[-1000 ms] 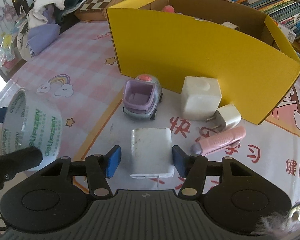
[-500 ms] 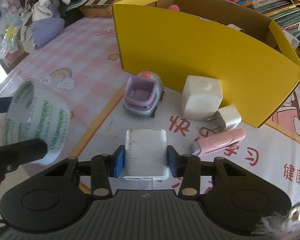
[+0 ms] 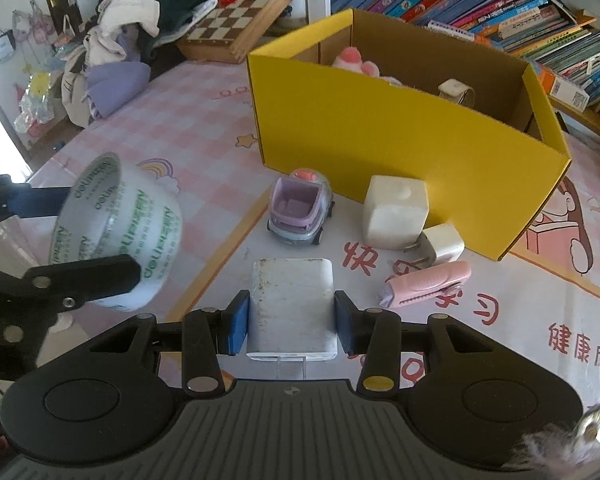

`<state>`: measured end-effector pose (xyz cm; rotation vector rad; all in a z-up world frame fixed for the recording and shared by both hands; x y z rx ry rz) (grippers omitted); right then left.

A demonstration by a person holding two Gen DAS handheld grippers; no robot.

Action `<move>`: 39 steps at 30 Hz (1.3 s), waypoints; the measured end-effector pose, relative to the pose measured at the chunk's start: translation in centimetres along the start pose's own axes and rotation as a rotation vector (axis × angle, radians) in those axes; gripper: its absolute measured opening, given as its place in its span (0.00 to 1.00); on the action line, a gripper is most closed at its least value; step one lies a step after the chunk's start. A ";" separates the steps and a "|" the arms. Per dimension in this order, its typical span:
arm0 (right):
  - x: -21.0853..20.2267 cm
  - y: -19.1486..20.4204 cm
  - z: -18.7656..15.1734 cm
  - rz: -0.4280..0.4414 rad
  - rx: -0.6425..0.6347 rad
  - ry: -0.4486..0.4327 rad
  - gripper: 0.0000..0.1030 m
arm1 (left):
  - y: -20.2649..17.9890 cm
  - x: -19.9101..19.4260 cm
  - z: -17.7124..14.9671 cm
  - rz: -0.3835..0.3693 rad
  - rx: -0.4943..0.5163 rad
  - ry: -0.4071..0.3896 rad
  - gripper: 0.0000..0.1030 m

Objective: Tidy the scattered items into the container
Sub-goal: 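Carry the tape roll and white charger over the yellow box with both tools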

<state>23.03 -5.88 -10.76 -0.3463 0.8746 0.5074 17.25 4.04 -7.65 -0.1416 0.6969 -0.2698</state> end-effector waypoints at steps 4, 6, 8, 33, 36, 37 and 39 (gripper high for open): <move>-0.7 0.0 0.0 -0.004 0.005 -0.003 0.40 | -0.3 0.2 0.1 -0.021 0.008 0.003 0.82; -0.9 -0.1 -0.2 -0.012 0.006 -0.003 0.40 | -0.5 0.3 0.1 -0.031 0.010 0.003 0.82; -1.2 -0.3 -0.5 -0.020 0.016 -0.001 0.40 | -0.7 0.2 0.2 -0.042 0.013 0.001 0.82; -8.2 -2.7 1.5 -0.070 0.131 -0.116 0.40 | -4.3 -3.4 4.9 -0.203 0.098 -0.128 0.82; -9.0 -3.5 2.3 -0.086 0.127 -0.139 0.40 | -4.7 -3.6 6.5 -0.215 0.125 -0.157 0.82; -9.3 -3.8 2.7 -0.088 0.129 -0.148 0.40 | -4.7 -3.5 7.1 -0.216 0.132 -0.165 0.82; -9.7 -4.4 3.7 -0.091 0.131 -0.166 0.40 | -4.7 -3.1 8.4 -0.215 0.141 -0.180 0.82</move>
Point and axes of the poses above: each gripper's, at about its wrist camera, not at the fingertips, and x roughly the way its jaws point, y to its left, z to its top, the point moved 10 cm from there along x, roughly the way its jaws point, and after that the axes turned 11 degrees about -z, right-handed, at the moved point
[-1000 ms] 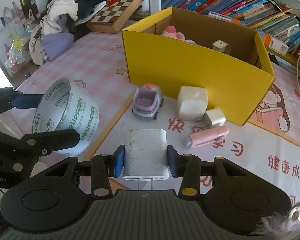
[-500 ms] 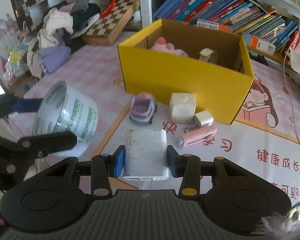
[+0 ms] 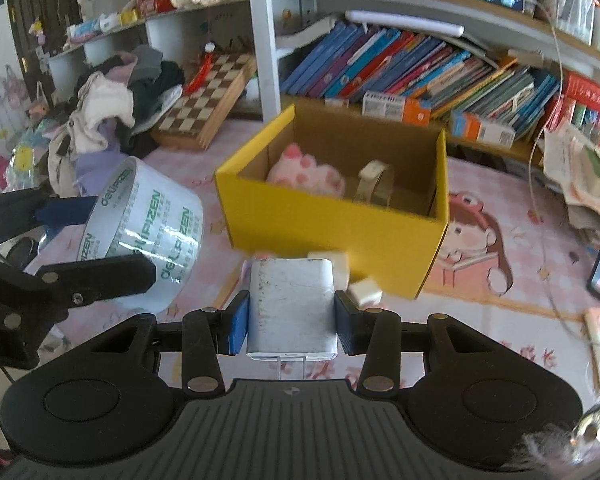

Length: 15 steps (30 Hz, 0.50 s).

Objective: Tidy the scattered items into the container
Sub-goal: 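Carry the tape roll and white charger over the yellow box with both tools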

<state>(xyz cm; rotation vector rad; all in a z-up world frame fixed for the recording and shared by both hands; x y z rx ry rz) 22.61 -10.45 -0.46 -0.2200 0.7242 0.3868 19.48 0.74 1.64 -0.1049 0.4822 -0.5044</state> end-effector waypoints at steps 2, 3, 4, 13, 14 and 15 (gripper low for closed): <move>-0.1 -0.5 1.2 -0.001 -0.004 -0.019 0.40 | 0.3 0.6 1.2 0.001 0.011 -0.014 0.82; -0.1 -0.7 1.8 -0.002 -0.008 -0.029 0.40 | 0.4 0.9 1.8 0.002 0.016 -0.021 0.82; 0.0 -1.0 2.5 -0.005 -0.016 -0.040 0.40 | 0.6 1.2 2.4 0.002 0.021 -0.028 0.82; 2.0 -4.4 8.0 -0.013 -0.058 -0.100 0.40 | 1.9 4.0 7.4 0.010 0.067 -0.083 0.82; 2.5 -4.9 8.7 -0.010 -0.057 -0.101 0.40 | 2.3 4.6 7.5 0.016 0.067 -0.073 0.82; 3.0 -5.3 9.2 -0.008 -0.057 -0.101 0.40 | 2.6 5.2 7.6 0.023 0.067 -0.064 0.82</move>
Point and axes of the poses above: each gripper's, at about its wrist camera, not at the fingertips, and x roughly the way its jaws point, y to its left, z to its top, the point moved 10 cm from there along x, roughly the way its jaws point, and after that the axes turned 11 degrees about -z, right-handed, at the moved point
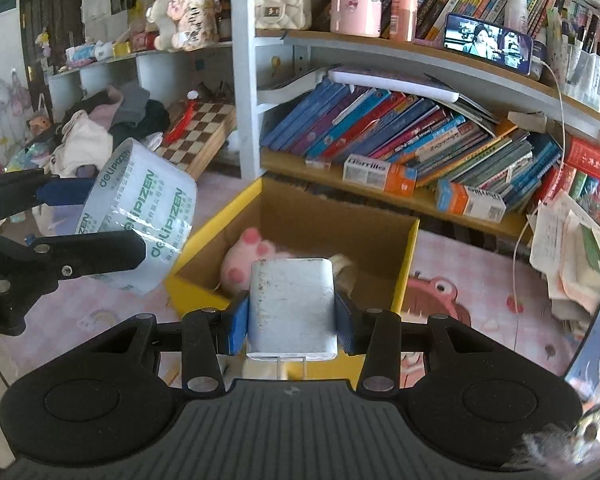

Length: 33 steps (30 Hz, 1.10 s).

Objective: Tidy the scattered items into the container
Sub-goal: 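Carry the tape roll and white charger over the yellow box with both tools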

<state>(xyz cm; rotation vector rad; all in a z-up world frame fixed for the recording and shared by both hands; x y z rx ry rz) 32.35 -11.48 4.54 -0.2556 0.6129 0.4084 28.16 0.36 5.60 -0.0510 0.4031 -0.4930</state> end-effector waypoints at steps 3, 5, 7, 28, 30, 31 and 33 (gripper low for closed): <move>1.9 -1.1 1.3 0.005 -0.015 0.002 0.40 | 1.1 1.8 0.0 0.018 0.001 0.029 0.82; 3.3 -1.5 2.0 0.012 -0.036 0.006 0.40 | 1.8 3.1 0.0 0.030 0.002 0.048 0.82; 4.8 -1.6 2.5 0.017 -0.062 0.011 0.40 | 2.5 4.3 0.0 0.042 0.003 0.068 0.82; 16.3 0.2 -0.6 0.163 -0.261 0.219 0.40 | 6.7 13.1 -3.2 0.060 0.042 0.323 0.82; 16.5 0.1 -1.0 0.181 -0.277 0.234 0.40 | 6.7 13.7 -3.1 0.051 0.051 0.337 0.82; 16.5 0.1 -1.1 0.191 -0.280 0.243 0.40 | 6.7 14.1 -3.1 0.047 0.054 0.345 0.82; 16.5 0.1 -1.3 0.212 -0.286 0.260 0.40 | 6.8 14.9 -3.0 0.039 0.062 0.365 0.82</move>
Point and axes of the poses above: each gripper's, at about its wrist camera, not at the fingertips, and x roughly the way its jaws point, y to its left, z to its top, the point moved 10 cm from there along x, roughly the way its jaws point, and after that the axes turned 11 degrees about -z, right-handed, at the moved point
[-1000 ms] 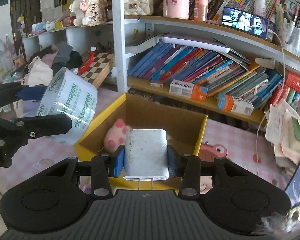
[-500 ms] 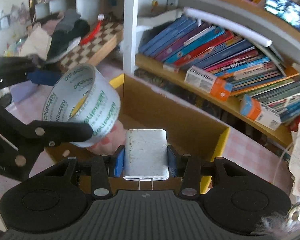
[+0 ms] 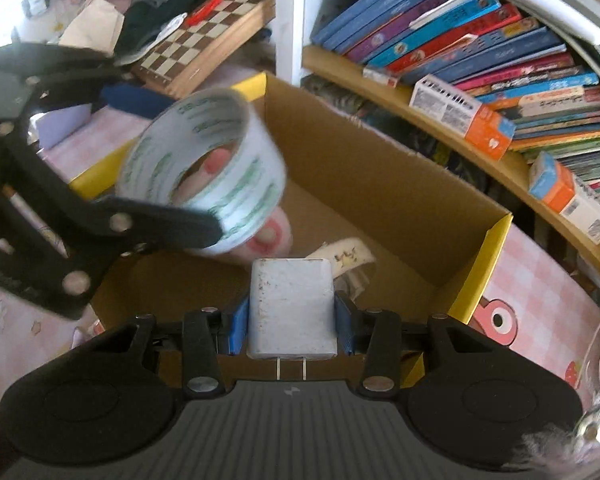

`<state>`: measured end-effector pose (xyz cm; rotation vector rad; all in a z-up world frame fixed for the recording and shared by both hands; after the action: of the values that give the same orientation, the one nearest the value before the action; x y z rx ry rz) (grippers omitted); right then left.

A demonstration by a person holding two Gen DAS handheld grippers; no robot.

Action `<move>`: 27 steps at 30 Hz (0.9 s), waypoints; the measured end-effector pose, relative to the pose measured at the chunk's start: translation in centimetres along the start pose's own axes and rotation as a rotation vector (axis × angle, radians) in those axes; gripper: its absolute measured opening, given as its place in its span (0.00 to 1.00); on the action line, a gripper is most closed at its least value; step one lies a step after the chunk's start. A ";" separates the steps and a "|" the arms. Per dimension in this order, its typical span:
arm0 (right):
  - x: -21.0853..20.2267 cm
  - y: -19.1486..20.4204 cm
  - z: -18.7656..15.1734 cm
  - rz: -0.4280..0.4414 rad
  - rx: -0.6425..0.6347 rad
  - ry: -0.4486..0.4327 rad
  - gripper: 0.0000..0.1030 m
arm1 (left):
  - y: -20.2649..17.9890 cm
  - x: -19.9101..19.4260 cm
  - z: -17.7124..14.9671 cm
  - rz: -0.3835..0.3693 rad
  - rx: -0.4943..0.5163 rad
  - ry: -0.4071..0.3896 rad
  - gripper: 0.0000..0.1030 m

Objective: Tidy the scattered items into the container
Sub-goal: 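Carry the tape roll and white charger over the yellow box with both tools, then lower the tape roll into the box and open the left tool while the right tool releases the charger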

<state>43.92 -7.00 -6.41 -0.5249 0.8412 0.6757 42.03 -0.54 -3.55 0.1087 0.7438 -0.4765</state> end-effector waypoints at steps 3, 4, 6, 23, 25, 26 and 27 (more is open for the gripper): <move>0.0 0.1 0.0 0.032 -0.010 0.017 0.40 | 0.0 1.3 0.6 -0.009 0.027 0.032 0.82; -0.1 0.2 0.0 0.043 -0.010 0.019 0.40 | 0.0 1.6 0.8 -0.011 0.039 0.043 0.82; -0.6 0.4 0.3 0.065 -0.008 0.019 0.40 | 0.0 2.2 1.1 -0.016 0.057 0.062 0.82; 1.1 1.4 -1.3 0.205 0.038 0.150 0.40 | 2.2 5.8 1.5 -0.091 -0.120 0.123 0.82; 1.4 1.5 -1.4 0.235 0.063 0.166 0.40 | 2.5 6.2 1.5 -0.101 -0.152 0.126 0.83; 1.5 1.6 -1.5 0.250 0.075 0.171 0.40 | 2.6 6.4 1.5 -0.107 -0.169 0.128 0.83; 1.6 1.6 -1.6 0.264 0.086 0.175 0.40 | 2.8 6.6 1.5 -0.112 -0.185 0.129 0.83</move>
<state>42.71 -6.41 -8.82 -0.4020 1.1119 0.8392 48.41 -0.93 -7.08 -0.0761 0.9205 -0.5080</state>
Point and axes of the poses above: each gripper's, at about its wrist camera, not at the fingertips, and x roughly the way its jaws point, y to its left, z to its top, the point moved 10 cm from there along x, roughly the way its jaws point, and after that the axes turned 11 degrees about -z, right-handed, at the moved point
